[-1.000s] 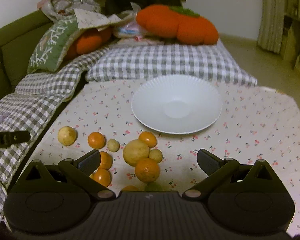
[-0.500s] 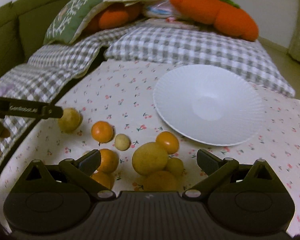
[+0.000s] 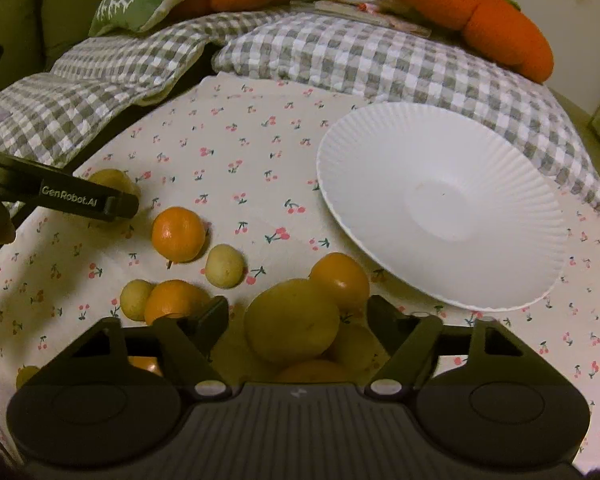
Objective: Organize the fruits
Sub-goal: 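Close the left gripper on the large yellow potato while the right gripper grasps another, then carry both potatoes to the white plate and release them there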
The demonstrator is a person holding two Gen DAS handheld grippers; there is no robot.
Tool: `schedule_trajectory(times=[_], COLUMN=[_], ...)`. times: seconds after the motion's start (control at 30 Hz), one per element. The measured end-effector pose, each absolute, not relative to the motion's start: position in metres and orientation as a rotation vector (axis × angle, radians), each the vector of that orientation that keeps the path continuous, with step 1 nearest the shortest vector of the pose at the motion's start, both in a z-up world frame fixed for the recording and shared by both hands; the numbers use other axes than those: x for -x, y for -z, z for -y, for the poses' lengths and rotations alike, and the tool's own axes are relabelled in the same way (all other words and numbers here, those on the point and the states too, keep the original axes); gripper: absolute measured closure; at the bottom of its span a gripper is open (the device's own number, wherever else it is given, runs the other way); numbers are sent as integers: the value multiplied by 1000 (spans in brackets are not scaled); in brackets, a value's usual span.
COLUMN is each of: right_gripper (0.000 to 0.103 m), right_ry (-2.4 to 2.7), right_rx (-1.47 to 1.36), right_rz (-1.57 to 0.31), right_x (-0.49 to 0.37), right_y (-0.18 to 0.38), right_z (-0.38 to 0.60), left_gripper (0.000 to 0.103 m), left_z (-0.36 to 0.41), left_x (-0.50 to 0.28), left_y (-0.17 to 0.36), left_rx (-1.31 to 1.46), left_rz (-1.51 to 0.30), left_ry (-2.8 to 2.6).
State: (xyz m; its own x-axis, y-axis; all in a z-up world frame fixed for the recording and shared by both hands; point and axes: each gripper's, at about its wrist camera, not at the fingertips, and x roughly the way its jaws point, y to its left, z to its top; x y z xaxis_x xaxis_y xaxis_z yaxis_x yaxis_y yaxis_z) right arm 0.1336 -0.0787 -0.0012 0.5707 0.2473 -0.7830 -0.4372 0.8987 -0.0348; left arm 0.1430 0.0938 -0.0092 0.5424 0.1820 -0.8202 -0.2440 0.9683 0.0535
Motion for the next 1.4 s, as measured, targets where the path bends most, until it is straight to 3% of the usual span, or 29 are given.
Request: schedule_trajectory(times=[0.17,0.23,0.47,1.0,1.4], right_gripper=[46,57,59,60,60], right_ry=[-395,-409,-402,-429,-409], right_rx=[282,278,274,257,240], right_rz=[-872,-873,-871,-814,-726], right_x=[-135,-135,-133,-127,-125], right_y=[6,6,4,-11,-33], right_z=[72,71,71,71,81], left_gripper=[32,36,65,67,67], left_z=[-93,-92,-90,-79,-43], left_x=[-146,-148,-147,-139,-144], left_y=[14,15,15,4,-34], left_rx=[46,42,51,30,-1], left_rz=[-965,-969,-975,-937,-835], left_ry=[-251,-246,-225,-222,-198])
